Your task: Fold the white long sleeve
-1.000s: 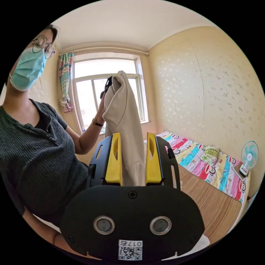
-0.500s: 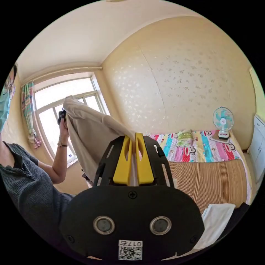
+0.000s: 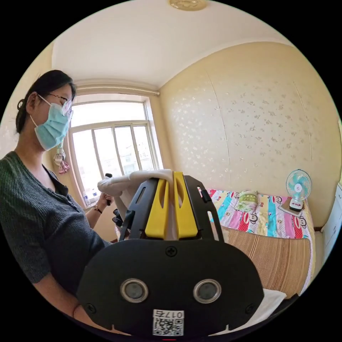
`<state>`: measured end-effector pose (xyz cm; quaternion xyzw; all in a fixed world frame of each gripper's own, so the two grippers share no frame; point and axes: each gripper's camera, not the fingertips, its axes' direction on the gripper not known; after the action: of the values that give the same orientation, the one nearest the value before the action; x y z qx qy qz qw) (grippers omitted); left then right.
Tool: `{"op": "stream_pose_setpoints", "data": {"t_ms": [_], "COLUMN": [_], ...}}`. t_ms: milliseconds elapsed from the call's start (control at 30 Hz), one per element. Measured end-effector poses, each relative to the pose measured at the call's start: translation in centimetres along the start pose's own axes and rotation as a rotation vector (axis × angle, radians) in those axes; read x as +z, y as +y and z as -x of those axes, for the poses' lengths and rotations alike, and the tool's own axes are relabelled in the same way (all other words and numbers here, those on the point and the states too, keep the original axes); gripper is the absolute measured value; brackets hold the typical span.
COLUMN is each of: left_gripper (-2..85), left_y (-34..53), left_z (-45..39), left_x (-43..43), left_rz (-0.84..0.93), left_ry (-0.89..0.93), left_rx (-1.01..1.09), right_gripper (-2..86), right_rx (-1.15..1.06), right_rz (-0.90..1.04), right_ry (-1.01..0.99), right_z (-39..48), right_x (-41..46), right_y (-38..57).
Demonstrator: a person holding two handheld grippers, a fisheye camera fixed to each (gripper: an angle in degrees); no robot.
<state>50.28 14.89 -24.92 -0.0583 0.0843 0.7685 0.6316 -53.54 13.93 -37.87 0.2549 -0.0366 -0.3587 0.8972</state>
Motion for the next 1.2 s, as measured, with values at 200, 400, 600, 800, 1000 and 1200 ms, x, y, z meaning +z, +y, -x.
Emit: {"op": "stream_pose_setpoints", "data": {"t_ms": [200,400,600,800,1000,1200], "left_gripper": [0.1,2.3,10.3,13.5,13.9,0.6], "left_y": [-5.9,-3.4,12.1,31.5,44.8,45.0], "left_z": [4.4,31.8,51.9,48.8,44.5,44.8], "left_x": [-0.5,0.6,-0.7,-2.5,-4.3,-5.0], "left_rz": [0.014,0.172,0.277,0.499,0.613,0.945], "left_ry": [-0.294,-0.476,-0.744,-0.928,-0.991,-0.908], "left_rx": [-0.183,-0.528,-0.905,-1.034,-1.215,-0.982], "right_gripper": [2.8,4.2,7.6,10.5,10.5,4.4], "right_rx": [0.184,0.381,0.547,0.662,0.661,0.465], "right_rz": [0.058,0.680,0.965,1.166,1.286,1.481], "right_ry": [-0.006,0.259,0.509,0.555,0.643,0.516], "right_z": [-4.1,-21.1,-34.4,-32.7,-29.8,-30.7], "right_x": [6.4,30.0,48.8,52.1,53.3,55.2], "right_y": [-2.5,-0.6,14.1,33.1,43.6,41.5]}}
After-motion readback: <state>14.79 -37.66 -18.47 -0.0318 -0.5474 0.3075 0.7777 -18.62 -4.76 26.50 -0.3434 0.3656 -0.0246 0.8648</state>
